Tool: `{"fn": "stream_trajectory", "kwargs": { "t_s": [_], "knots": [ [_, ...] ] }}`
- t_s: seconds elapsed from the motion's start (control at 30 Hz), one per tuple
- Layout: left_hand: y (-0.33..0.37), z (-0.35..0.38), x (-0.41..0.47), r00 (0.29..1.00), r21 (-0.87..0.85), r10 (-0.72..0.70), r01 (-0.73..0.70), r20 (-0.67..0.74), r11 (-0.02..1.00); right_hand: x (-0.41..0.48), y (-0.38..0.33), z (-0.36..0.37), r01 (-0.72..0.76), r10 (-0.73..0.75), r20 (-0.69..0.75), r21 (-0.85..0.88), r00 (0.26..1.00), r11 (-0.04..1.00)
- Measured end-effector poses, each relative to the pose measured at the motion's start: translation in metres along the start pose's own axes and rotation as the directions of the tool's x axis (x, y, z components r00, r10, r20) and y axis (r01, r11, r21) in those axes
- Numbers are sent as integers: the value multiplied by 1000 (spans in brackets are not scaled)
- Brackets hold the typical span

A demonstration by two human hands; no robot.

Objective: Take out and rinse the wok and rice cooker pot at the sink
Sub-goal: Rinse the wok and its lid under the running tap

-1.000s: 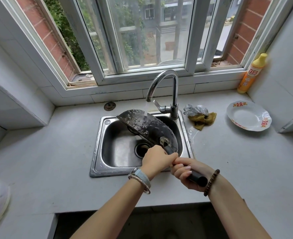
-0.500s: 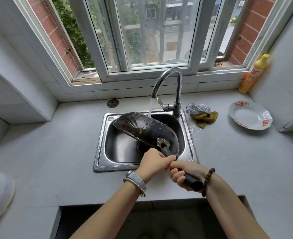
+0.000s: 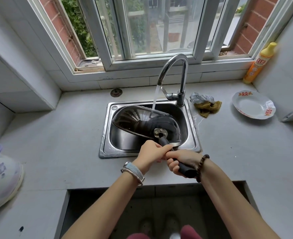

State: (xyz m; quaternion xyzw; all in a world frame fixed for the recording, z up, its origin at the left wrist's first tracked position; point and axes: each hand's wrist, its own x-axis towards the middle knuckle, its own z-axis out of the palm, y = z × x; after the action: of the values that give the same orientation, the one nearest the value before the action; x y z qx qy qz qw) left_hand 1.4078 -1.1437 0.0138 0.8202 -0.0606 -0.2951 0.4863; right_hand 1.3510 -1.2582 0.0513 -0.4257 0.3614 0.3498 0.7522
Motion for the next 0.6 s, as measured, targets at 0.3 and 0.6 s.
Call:
{"fn": "stream_trajectory", "kwargs": {
  "t_s": [0.3, 0.6],
  "knots": [
    [-18, -5, -9, 997, -60, -60, 58, -46, 997, 13, 16, 16, 67, -73, -37, -142, 997, 988],
    [-18, -20, -18, 993, -242, -109, 95, -44, 966, 15, 13, 39, 143, -163, -86, -206, 983, 968]
  ]
}}
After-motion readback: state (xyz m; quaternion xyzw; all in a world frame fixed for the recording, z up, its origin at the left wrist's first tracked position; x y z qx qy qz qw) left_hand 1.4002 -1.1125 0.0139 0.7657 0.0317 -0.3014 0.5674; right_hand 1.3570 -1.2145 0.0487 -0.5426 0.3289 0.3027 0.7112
